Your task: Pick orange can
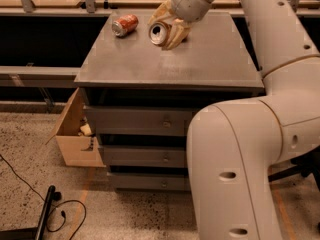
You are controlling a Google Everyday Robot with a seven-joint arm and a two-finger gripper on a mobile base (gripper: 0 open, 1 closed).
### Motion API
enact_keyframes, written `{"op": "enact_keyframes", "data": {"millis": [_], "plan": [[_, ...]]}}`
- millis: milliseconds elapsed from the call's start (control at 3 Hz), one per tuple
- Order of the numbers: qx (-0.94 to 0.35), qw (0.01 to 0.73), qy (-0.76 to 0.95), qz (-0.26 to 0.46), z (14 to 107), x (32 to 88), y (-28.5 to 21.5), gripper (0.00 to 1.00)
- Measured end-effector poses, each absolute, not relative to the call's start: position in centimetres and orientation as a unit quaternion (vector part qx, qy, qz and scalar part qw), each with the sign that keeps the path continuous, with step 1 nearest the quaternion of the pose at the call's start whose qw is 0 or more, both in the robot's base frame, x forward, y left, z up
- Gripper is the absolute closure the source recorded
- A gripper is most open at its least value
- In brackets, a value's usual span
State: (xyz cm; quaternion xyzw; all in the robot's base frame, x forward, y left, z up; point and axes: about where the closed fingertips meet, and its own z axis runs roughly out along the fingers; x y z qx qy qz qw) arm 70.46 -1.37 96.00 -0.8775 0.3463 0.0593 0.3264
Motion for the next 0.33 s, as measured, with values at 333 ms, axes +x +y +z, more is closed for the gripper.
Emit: {"op": "enact_keyframes", "data": {"millis": [333], "plan": [[-0.869,0.348,0.347,0.063,96.55,70.82,-0.58,1.0]]}}
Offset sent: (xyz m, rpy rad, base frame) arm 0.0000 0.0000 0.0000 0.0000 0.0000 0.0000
